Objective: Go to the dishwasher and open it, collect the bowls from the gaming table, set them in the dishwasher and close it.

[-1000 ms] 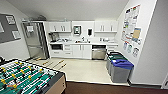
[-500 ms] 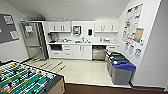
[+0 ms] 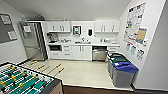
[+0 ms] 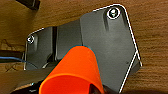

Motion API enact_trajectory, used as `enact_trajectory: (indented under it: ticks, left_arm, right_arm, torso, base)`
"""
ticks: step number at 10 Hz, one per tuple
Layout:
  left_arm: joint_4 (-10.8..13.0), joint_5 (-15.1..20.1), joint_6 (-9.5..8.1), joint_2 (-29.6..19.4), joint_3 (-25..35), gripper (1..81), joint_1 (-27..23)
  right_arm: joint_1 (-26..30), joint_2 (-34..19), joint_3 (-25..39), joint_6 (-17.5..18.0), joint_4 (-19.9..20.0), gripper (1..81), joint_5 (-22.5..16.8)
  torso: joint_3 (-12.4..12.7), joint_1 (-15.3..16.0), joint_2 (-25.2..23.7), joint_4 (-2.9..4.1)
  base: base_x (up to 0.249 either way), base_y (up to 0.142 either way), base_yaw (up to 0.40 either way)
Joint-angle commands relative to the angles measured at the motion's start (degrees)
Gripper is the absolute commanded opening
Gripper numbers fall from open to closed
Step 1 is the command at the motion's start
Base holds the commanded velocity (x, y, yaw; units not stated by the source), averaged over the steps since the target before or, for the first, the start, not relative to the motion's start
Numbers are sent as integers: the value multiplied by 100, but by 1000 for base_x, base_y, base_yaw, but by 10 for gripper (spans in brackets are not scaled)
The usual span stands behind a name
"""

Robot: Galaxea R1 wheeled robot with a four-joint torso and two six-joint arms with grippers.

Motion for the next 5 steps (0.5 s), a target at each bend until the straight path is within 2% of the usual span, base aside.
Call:
enact_trajectory:
  ticks: [1, 5]
  left_arm:
    - [83, 164, 54, -80, 57, 10, -276]
    - [83, 164, 54, -80, 57, 10, -276]
  right_arm:
    - [300, -52, -14, -26, -27, 10, -198]
    - [300, -60, -14, -26, -27, 10, -207]
  torso:
    - [0, 0, 0, 0]
    - [2, 0, 0, 0]
  base:
    - [156, -73, 0]
    - [156, -75, 0]
